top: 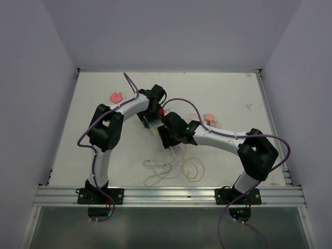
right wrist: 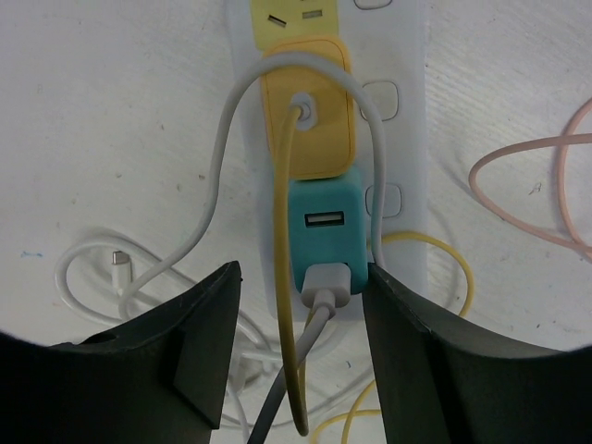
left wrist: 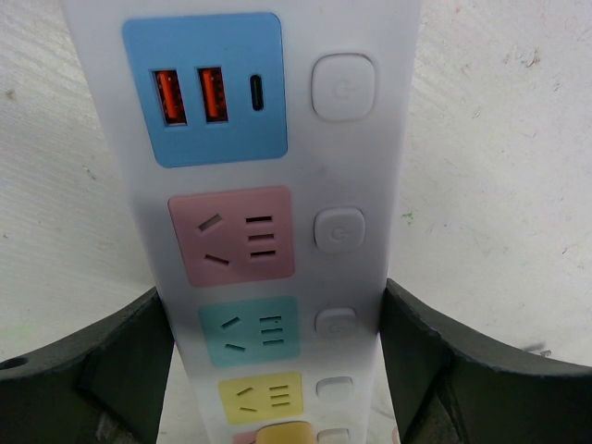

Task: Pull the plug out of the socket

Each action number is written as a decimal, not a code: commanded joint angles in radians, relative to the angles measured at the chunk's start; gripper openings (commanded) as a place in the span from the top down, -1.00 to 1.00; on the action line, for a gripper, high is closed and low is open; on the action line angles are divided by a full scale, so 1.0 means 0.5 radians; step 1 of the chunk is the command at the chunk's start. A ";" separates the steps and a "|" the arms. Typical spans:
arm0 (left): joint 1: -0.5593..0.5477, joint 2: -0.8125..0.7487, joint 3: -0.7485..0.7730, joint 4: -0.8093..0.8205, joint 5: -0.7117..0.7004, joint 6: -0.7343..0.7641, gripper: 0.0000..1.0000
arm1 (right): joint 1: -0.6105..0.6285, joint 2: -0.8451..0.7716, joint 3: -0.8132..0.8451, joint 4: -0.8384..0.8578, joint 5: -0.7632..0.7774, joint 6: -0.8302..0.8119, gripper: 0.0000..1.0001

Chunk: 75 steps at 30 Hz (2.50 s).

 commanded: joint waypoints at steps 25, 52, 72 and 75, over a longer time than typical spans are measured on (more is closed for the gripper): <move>0.031 0.205 -0.093 -0.097 -0.143 0.038 1.00 | -0.008 -0.005 -0.044 0.319 0.266 -0.297 1.00; 0.015 0.294 -0.194 -0.140 -0.196 -0.005 1.00 | -0.005 -0.437 -0.004 0.512 0.368 -0.307 1.00; 0.019 0.263 -0.121 -0.121 -0.174 0.041 1.00 | -0.756 -0.885 -0.590 0.343 0.082 0.040 1.00; 0.022 0.263 -0.121 -0.109 -0.165 0.041 1.00 | -0.845 -0.879 -0.676 0.358 -0.010 0.074 0.93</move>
